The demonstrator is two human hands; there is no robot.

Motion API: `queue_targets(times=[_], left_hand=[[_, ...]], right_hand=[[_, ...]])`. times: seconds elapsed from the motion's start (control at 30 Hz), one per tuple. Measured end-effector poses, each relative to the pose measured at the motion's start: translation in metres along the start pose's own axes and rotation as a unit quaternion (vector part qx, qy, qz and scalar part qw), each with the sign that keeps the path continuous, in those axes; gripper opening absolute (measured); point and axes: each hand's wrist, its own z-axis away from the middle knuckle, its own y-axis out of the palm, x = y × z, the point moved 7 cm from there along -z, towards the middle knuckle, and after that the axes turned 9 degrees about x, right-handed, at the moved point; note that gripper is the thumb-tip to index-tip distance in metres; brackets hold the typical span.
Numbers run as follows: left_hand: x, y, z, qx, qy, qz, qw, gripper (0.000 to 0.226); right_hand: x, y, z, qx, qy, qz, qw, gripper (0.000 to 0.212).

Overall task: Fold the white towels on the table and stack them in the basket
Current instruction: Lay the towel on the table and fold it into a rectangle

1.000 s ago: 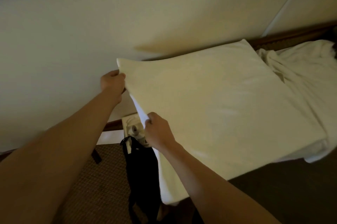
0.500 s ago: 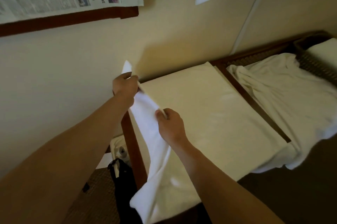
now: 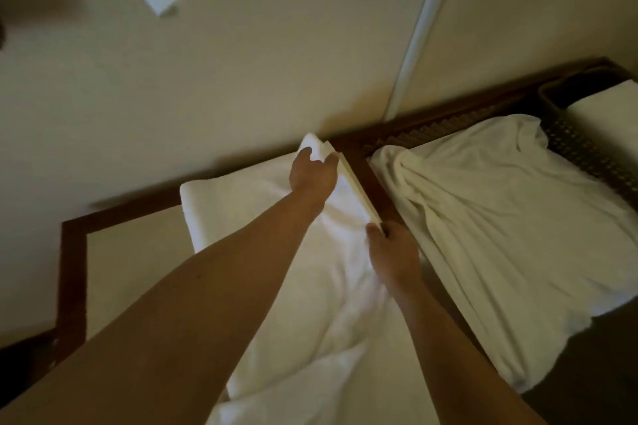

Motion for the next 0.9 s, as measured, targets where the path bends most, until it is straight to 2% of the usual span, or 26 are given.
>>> queue_targets(times=[0.07,0.13,0.23,0.3,0.4,0.53,0.6,0.73,0.9], left_hand=[[0.017,0.002,-0.008,-0.001,0.004,-0.069,0.998,0.058],[0.032,-0.026,-0.012,-0.036,0.060,-0.159,0.985,0.045],[0.051,-0.096,-0.015,-0.119,0.123,-0.301,0.938,0.036],[0.059,-0.138,-0.017,-0.147,0.094,-0.418,0.891,0.041],[0.071,-0.180,-0.022,-0.129,0.009,-0.518,0.845,0.057],[0.076,-0.202,-0.029,-0.120,-0.024,-0.532,0.838,0.057],[0.078,-0.207,-0.035,-0.100,-0.048,-0.537,0.836,0.061],[0.072,-0.208,-0.049,-0.060,-0.055,-0.540,0.838,0.065],[0.061,-0.205,-0.053,-0.050,0.004,-0.526,0.849,0.047]], right_hand=[[-0.014,0.000,-0.031,0.039,0.017,0.089,0.995,0.023],[-0.011,0.003,-0.057,0.061,0.007,0.136,0.989,0.026],[0.025,0.020,-0.090,0.098,-0.047,0.182,0.977,0.031],[0.055,0.036,-0.112,0.116,-0.089,0.190,0.971,0.039],[0.092,0.055,-0.146,0.120,-0.133,0.185,0.966,0.052],[0.114,0.053,-0.161,0.055,-0.226,0.176,0.956,0.035],[0.111,0.046,-0.162,0.031,-0.234,0.177,0.955,0.033],[0.098,0.052,-0.185,0.059,-0.181,0.224,0.956,0.028],[0.123,0.063,-0.201,0.104,-0.216,0.193,0.951,0.036]])
